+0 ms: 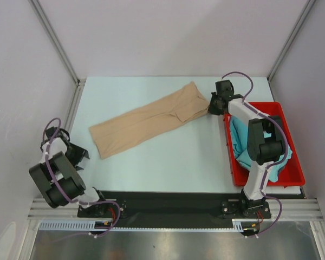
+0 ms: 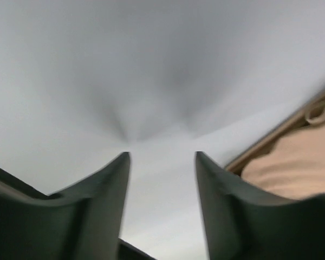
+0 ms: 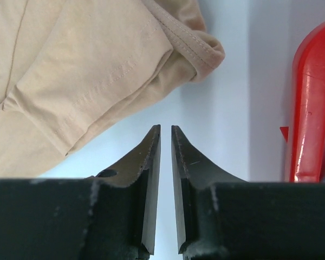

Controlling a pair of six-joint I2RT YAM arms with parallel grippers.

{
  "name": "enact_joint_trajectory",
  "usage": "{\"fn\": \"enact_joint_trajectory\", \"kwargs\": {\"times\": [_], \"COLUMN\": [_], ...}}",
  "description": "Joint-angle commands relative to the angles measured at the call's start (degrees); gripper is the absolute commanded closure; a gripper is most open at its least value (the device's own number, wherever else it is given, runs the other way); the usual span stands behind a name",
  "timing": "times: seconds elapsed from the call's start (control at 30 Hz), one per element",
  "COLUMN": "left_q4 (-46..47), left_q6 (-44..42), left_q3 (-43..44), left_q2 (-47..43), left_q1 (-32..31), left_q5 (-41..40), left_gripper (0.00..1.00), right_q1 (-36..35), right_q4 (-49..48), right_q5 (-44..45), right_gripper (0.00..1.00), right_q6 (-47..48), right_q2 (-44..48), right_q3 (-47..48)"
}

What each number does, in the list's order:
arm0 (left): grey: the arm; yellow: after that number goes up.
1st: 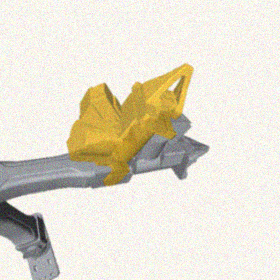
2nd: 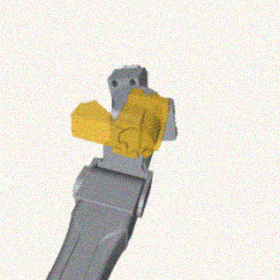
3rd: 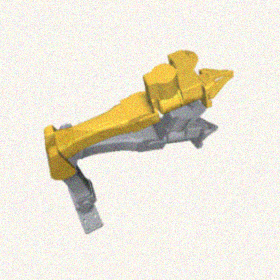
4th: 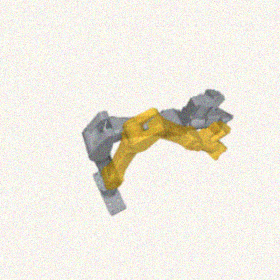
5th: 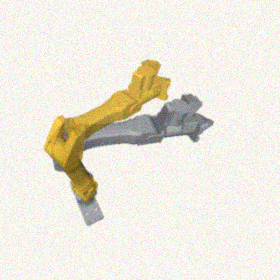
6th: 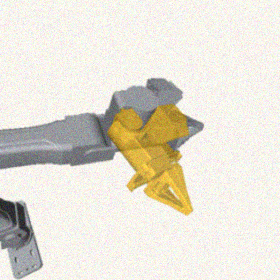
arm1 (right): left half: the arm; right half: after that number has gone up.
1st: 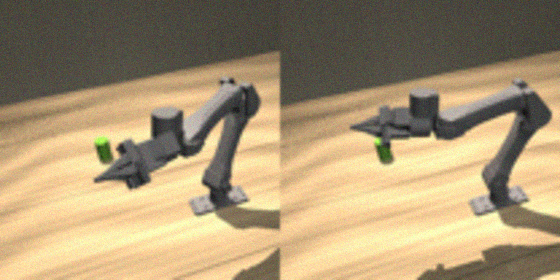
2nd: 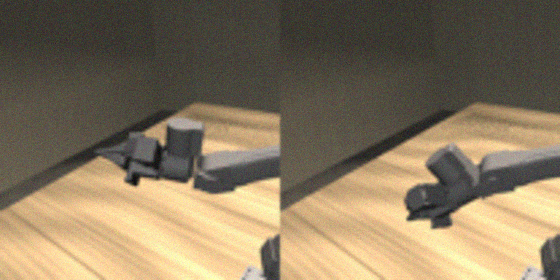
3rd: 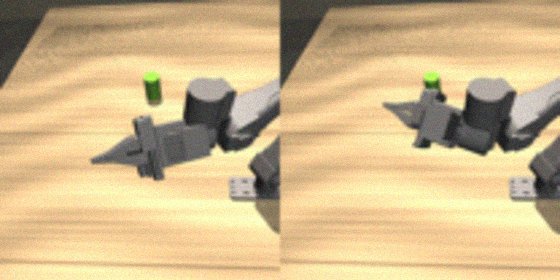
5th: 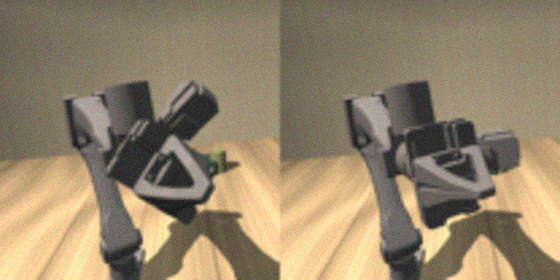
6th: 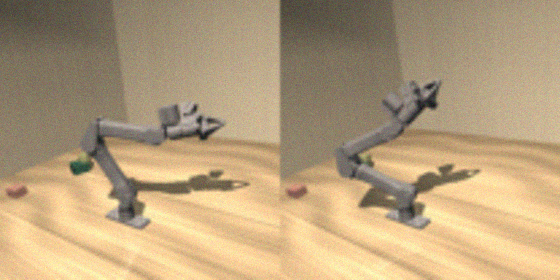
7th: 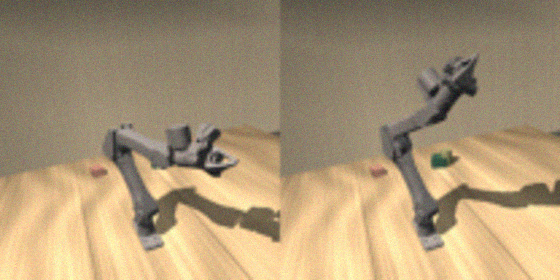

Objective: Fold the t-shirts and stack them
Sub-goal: Fold the tshirt

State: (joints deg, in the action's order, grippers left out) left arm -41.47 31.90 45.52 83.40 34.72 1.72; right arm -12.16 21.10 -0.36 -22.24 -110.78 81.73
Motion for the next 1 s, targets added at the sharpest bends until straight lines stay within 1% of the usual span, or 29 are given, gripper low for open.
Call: {"fn": "enact_joint_trajectory", "kwargs": {"times": [0.0, 0.03, 0.07, 0.1, 0.17, 0.27, 0.43, 0.53, 0.57, 0.63, 0.73, 0.77, 0.83, 0.97], "left_q4": [-0.10, 0.34, 1.56, 2.35, 3.58, 4.91, 6.49, 3.87, 3.33, 0.80, -1.15, -1.76, -2.56, -1.33], "left_q6": [0.70, 2.53, 3.60, 4.56, 6.15, 7.03, 8.35, 8.44, 8.53, 9.75, 12.21, 12.66, 13.19, 13.45], "left_q3": [-1.56, -2.27, -2.97, -4.28, -4.73, -5.17, -3.95, -2.72, -2.63, -2.54, -2.89, -2.89, -2.98, -3.24], "left_q2": [-6.91, -7.19, -7.11, -5.89, -4.13, -1.49, 1.15, 0.02, -2.34, -4.81, -8.59, -8.86, -8.78, -8.87], "left_q1": [-2.46, -3.16, -4.56, -5.18, -6.85, -7.21, -7.65, -7.74, -7.65, -7.74, -7.82, -8.00, -7.91, -8.18], "left_q5": [1.52, 3.54, 7.82, 9.34, 11.20, 12.60, 13.31, 12.26, 11.91, 10.07, 8.66, 8.31, 8.13, 9.79], "left_gripper": [0.38, 0.37, 0.37, 0.36, 0.36, 0.35, 0.34, 0.43, 0.45, 0.46, 0.43, 0.41, 0.40, 0.37], "right_q1": [0.21, 0.21, 0.30, 0.30, 0.30, 0.30, 0.39, 0.47, 0.56, 0.82, 1.18, 1.18, 1.26, 1.26], "right_q4": [0.69, 0.61, 0.52, 0.43, 0.25, -0.45, -1.59, -1.68, -1.68, -1.94, -2.29, -2.38, -2.38, -2.30], "right_q5": [-2.19, -2.28, -2.36, -2.54, -2.63, -3.07, -3.42, -3.24, -3.33, -3.33, -3.51, -3.59, -3.86, -4.21], "right_gripper": [0.81, 0.81, 0.81, 0.81, 0.81, 0.82, 0.83, 0.84, 0.84, 0.84, 0.85, 0.85, 0.85, 0.85], "right_q6": [-0.70, -0.61, -0.53, -0.61, -0.70, -0.88, -0.53, -0.17, -0.26, -0.26, -0.26, -0.26, -0.26, -0.26], "right_q2": [1.97, 2.15, 2.24, 2.32, 2.32, 2.50, 3.64, 4.17, 4.26, 4.61, 5.05, 5.05, 4.87, 4.70], "right_q3": [2.82, 2.64, 2.55, 2.29, 1.85, 1.06, -0.52, -1.31, -1.75, -2.19, -2.90, -2.90, -2.63, -1.93]}}
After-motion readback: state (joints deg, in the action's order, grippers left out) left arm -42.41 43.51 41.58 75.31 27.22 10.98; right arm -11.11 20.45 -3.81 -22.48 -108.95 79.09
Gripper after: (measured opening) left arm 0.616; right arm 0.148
